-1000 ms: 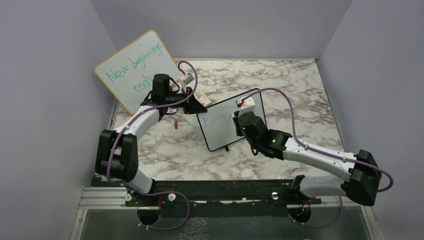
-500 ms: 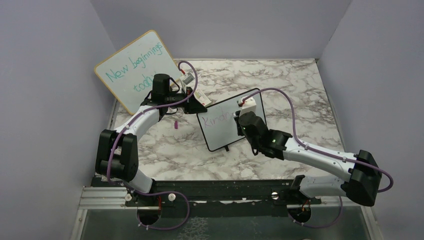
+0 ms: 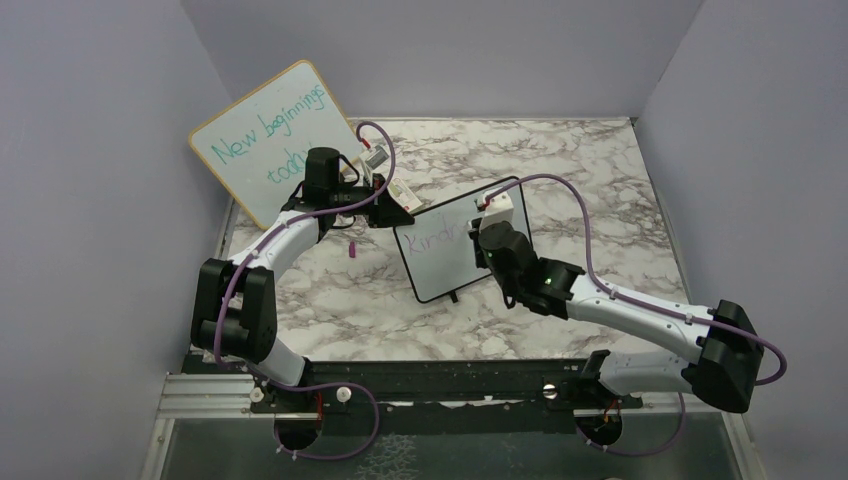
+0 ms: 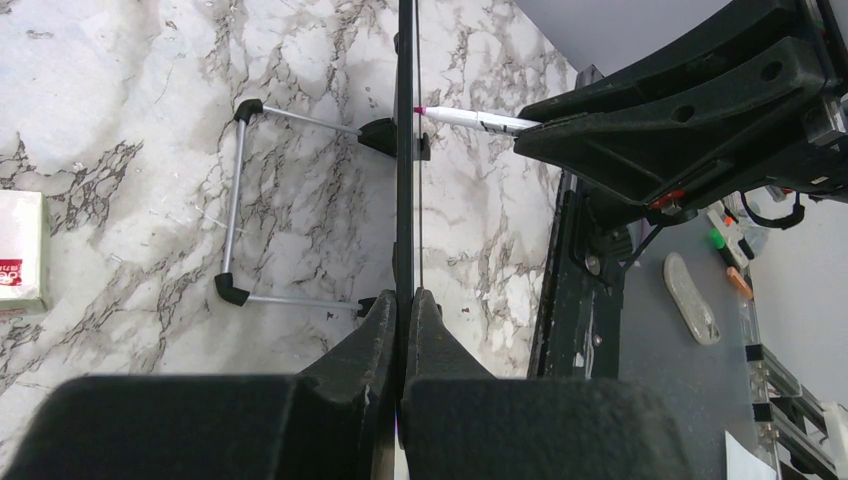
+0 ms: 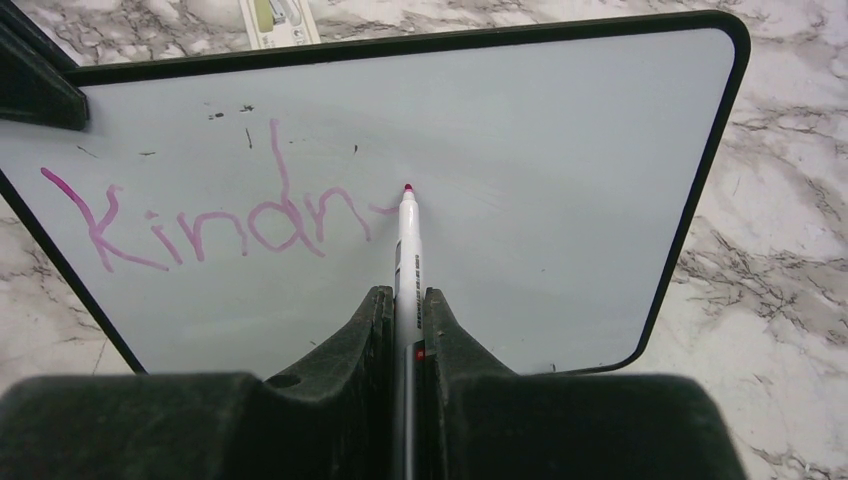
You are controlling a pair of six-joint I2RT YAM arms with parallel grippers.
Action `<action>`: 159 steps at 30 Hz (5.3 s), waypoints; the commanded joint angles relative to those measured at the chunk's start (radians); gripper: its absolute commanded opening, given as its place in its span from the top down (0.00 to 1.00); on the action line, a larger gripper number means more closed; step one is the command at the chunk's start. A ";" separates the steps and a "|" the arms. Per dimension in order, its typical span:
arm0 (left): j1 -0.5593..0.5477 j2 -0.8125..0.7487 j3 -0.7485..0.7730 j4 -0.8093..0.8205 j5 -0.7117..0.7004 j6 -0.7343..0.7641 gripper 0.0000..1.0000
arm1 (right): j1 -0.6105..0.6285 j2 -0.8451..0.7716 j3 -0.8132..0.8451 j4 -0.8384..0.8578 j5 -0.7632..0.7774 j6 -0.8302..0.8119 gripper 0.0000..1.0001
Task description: Write a sentence on the whiteboard
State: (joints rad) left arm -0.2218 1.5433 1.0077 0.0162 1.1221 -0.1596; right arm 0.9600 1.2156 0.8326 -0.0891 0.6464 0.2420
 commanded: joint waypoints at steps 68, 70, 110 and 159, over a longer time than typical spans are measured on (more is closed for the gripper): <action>-0.016 0.042 0.002 -0.099 -0.016 0.049 1.00 | -0.019 -0.111 -0.054 0.025 -0.035 -0.031 1.00; -0.016 0.043 0.002 -0.098 -0.015 0.049 1.00 | -0.025 -0.113 -0.052 0.031 -0.039 -0.036 1.00; -0.019 0.053 0.006 -0.104 -0.008 0.052 1.00 | -0.080 -0.030 -0.038 0.120 -0.130 -0.058 1.00; -0.019 0.055 0.008 -0.110 -0.014 0.054 1.00 | -0.080 -0.049 -0.078 0.001 -0.228 0.010 1.00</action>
State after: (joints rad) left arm -0.2218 1.5562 1.0264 -0.0154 1.1252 -0.1471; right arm 0.8879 1.1572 0.7658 -0.1123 0.5022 0.2455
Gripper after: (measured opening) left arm 0.019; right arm 0.165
